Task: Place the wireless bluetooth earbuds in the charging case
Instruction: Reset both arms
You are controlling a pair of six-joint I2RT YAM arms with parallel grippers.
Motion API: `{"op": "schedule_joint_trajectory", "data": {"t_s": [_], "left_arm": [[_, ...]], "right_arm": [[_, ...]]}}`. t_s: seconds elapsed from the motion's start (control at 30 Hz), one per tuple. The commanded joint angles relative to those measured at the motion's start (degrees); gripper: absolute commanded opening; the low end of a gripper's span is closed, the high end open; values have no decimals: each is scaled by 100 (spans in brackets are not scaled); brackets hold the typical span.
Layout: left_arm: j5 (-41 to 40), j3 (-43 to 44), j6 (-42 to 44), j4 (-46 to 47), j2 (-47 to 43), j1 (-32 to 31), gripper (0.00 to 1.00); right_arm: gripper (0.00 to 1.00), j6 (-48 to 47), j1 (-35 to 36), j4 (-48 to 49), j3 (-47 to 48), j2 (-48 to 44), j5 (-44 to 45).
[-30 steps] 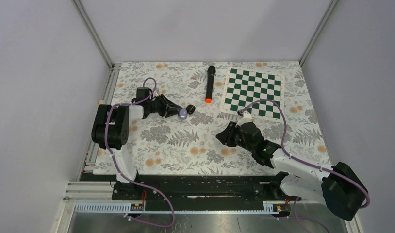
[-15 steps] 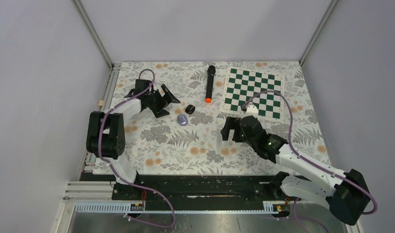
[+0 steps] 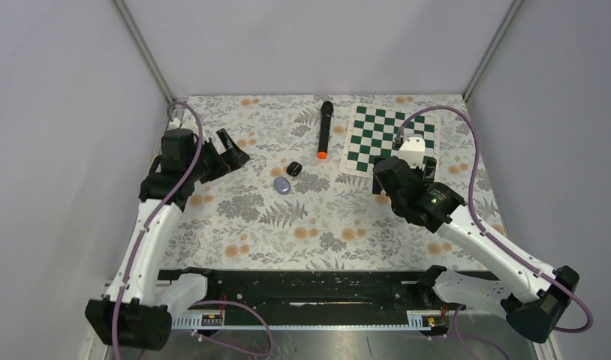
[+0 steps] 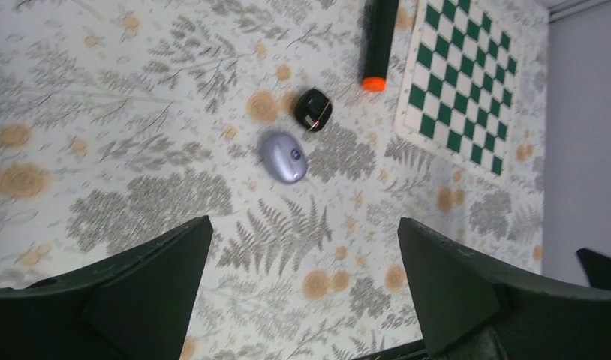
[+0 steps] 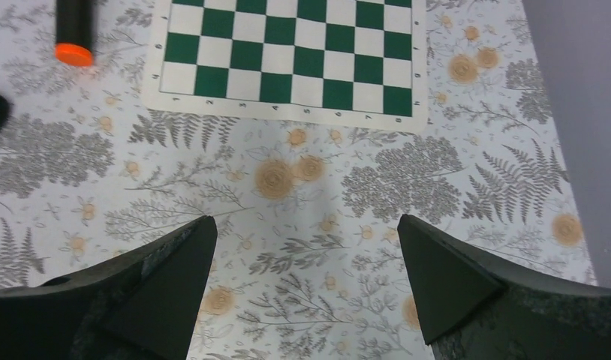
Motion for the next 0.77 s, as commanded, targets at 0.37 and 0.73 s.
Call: {"op": "schedule_joint_trajectory", "data": {"t_s": [0.37, 0.73], "left_arm": [[-2634, -1406, 476, -569, -1846, 8, 99], [-2411, -1518, 391, -504, -1707, 8, 99]], "right_arm": [[99, 105, -7, 187, -582, -53, -891], [99, 341, -5, 470, -840, -198, -1197]]}}
